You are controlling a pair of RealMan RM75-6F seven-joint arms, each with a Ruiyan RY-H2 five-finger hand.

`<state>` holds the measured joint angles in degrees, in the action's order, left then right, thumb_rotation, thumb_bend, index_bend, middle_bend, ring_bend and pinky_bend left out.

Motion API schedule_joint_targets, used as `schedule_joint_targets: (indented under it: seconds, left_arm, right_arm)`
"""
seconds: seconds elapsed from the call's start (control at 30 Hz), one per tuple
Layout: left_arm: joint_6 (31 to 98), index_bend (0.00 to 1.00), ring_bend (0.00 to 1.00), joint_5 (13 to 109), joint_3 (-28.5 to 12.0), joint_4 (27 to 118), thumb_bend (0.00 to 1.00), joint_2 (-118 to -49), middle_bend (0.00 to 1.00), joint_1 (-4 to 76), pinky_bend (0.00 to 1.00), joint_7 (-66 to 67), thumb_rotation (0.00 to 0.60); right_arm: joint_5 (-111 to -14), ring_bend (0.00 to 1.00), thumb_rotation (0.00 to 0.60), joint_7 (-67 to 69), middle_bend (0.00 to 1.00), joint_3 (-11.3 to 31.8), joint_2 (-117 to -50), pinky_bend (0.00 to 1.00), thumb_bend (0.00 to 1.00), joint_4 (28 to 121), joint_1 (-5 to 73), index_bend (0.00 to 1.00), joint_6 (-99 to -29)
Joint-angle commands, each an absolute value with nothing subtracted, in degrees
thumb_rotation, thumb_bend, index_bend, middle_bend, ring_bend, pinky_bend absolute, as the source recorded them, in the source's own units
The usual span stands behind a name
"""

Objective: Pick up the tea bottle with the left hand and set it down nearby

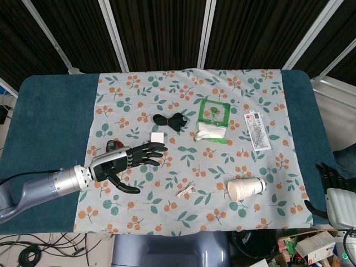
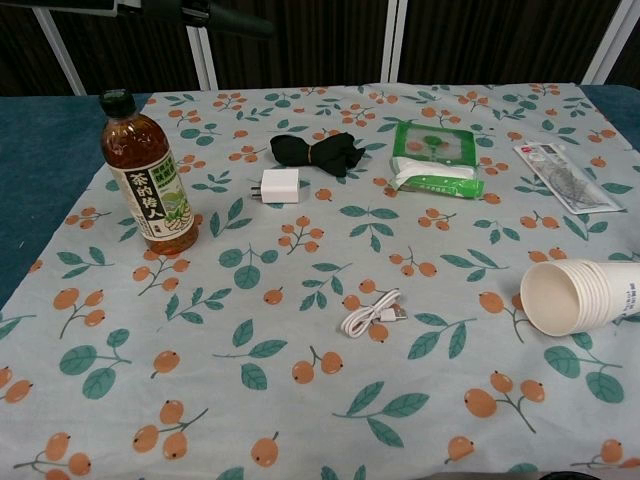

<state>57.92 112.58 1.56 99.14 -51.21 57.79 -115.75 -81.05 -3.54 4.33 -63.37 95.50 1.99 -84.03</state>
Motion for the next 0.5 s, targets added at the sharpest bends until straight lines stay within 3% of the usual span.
schedule_joint_targets:
  seconds: [0.03, 0.5]
  left_arm:
    - [58.1, 0.00, 0.00, 112.0, 2.2, 99.0, 0.17, -51.5, 0.00, 58.3, 0.11, -115.2, 0.600]
    - [58.6, 0.00, 0.00, 108.1, 4.2, 99.9, 0.17, -50.0, 0.00, 58.5, 0.11, -110.3, 0.600]
  right_arm:
    - [-81.0, 0.06, 0.600, -3.5, 0.04, 4.3, -63.3, 0.15, 0.13, 95.5, 2.0, 0.00, -84.0]
    - [-81.1, 0.06, 0.600, -3.7, 0.04, 4.3, -63.4, 0.15, 0.13, 95.5, 2.1, 0.00, -83.9]
